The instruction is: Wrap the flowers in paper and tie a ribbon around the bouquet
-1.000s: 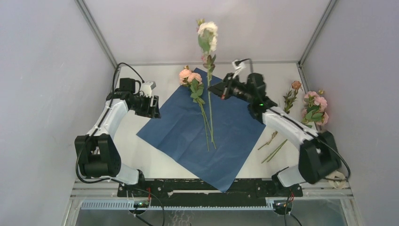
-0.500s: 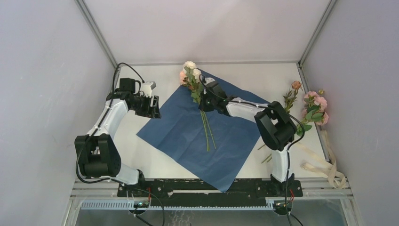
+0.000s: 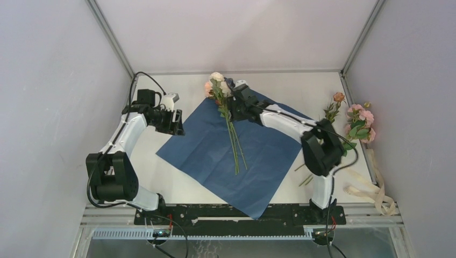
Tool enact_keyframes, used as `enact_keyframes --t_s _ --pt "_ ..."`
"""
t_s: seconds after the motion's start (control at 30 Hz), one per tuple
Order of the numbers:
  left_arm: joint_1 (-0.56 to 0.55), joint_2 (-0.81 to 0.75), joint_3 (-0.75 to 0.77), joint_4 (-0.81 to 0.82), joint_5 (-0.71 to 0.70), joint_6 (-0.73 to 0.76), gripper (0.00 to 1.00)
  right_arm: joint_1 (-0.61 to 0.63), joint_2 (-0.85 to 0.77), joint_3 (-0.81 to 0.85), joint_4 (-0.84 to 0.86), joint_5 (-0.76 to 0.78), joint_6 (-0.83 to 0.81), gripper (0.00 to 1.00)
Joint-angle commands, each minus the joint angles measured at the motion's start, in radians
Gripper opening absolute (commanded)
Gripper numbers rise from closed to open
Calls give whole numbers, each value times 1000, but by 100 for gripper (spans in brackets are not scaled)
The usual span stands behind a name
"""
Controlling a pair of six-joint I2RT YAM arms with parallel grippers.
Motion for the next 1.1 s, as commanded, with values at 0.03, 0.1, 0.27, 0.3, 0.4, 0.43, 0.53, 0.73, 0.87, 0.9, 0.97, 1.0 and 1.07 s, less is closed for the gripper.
enact_keyframes --t_s 0.03,0.1,0.27,0.3,0.4,0.43,0.53,0.73,0.87,0.9,0.97,1.0,1.07 --pt "0 2 -27 2 24 16 71 -101 -319 -138 -104 109 -21 67" --pt "0 4 -26 2 21 15 71 -176 -398 -216 -172 146 7 68" --pt "0 7 -26 3 19 16 71 -463 -481 -380 -280 151 80 67" --pt "-1 9 -25 2 17 17 71 -518 -474 -395 -286 136 79 67" --pt "0 10 -27 3 15 18 71 -642 -436 -421 -275 119 75 67" --pt "0 10 -27 3 14 18 71 -675 -419 -421 -273 125 72 67" --pt "0 14 -26 3 13 18 71 -760 -371 -420 -258 132 67 67" --pt "0 22 -25 1 2 18 71 -841 -245 -422 -240 143 41 70" --pt "0 24 -24 1 2 18 71 -896 -168 -420 -201 36 36 68" --pt "-1 27 -23 1 2 18 71 -904 -156 -420 -194 18 35 61" --pt "0 32 -21 1 -4 14 71 -911 -149 -419 -184 -5 30 56" --pt "0 35 -21 0 -5 13 71 -913 -149 -419 -182 -11 28 51" --pt "-1 40 -18 -2 -6 12 71 -921 -153 -420 -185 -11 20 40"
